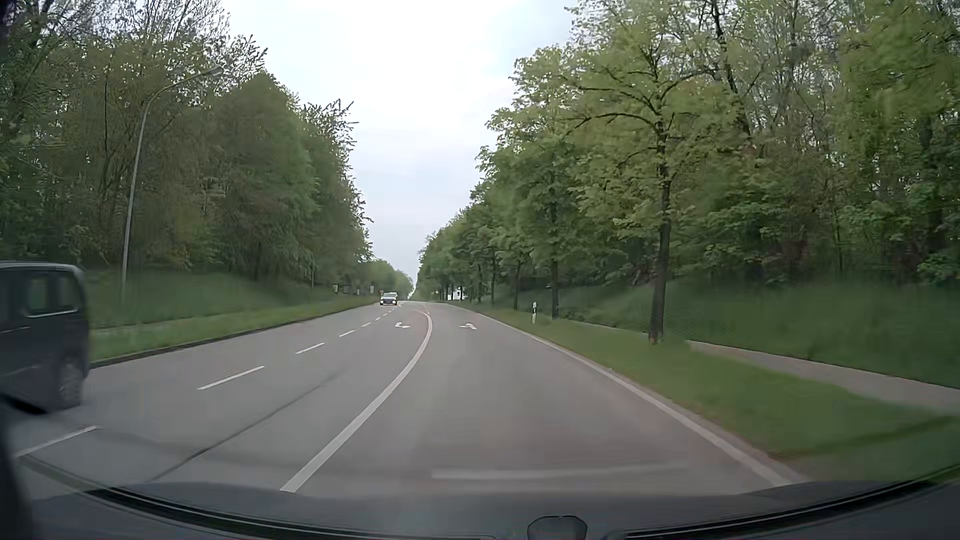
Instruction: Follow the waypoints while adhering to traffic rules and regulations
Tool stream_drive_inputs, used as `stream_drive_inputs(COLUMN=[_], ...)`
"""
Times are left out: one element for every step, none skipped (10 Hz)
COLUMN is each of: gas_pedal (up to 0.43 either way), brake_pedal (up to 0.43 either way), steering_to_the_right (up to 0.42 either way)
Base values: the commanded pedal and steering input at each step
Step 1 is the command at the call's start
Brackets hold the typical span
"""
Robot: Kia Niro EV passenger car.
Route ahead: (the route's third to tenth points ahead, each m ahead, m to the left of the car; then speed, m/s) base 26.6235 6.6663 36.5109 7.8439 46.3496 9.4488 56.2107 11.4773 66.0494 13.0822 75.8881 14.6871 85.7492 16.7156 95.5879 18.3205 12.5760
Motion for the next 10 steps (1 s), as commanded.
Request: stream_drive_inputs(gas_pedal=[0.169, 0.169, 0.157, 0.157, 0.157, 0.157, 0.157, 0.157, 0.157, 0.157], brake_pedal=[0.000, 0.000, 0.000, 0.000, 0.000, 0.000, 0.000, 0.000, 0.000, 0.000], steering_to_the_right=[-0.023, -0.023, -0.023, -0.023, -0.023, -0.023, -0.023, -0.023, -0.023, -0.023])
